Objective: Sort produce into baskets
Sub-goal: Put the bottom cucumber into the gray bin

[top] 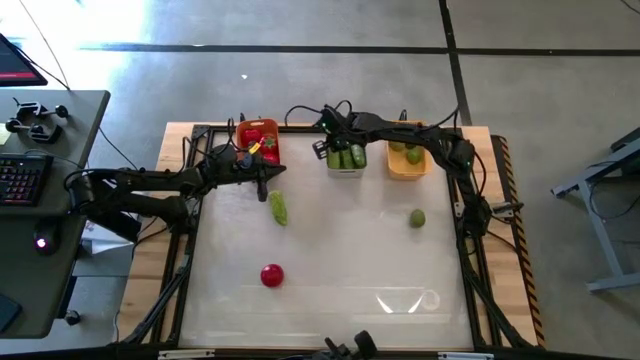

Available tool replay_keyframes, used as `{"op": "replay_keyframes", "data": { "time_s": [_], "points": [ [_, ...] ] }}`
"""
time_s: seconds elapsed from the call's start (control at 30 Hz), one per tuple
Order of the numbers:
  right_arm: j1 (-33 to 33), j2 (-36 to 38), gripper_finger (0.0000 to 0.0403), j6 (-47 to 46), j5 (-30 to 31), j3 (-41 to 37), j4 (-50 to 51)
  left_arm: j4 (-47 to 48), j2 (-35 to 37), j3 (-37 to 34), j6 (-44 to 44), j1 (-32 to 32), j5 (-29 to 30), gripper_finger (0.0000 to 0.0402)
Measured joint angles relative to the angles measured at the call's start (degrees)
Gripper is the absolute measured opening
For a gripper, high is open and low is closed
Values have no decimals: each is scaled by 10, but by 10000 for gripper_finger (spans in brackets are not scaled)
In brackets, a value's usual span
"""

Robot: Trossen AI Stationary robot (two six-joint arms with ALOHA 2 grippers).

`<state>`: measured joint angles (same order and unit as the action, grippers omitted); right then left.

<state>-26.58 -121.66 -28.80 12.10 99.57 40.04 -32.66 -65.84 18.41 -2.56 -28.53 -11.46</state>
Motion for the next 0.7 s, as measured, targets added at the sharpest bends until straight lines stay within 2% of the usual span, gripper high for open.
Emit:
{"op": "replay_keyframes", "data": {
  "time_s": [0.13, 0.23, 0.47, 0.7],
  "points": [
    [11, 2, 0, -10, 69, 43, 114, 2, 0, 0, -1, 0, 0, 0],
    [16, 2, 0, -38, 94, 46, 179, 3, 0, 0, -2, 0, 0, 0],
    [22, 2, 0, -86, 97, 3, 196, 3, 0, 0, -2, 0, 0, 0],
    [23, 2, 0, -83, 107, -18, 177, 3, 0, 0, -2, 0, 0, 0]
  ]
}}
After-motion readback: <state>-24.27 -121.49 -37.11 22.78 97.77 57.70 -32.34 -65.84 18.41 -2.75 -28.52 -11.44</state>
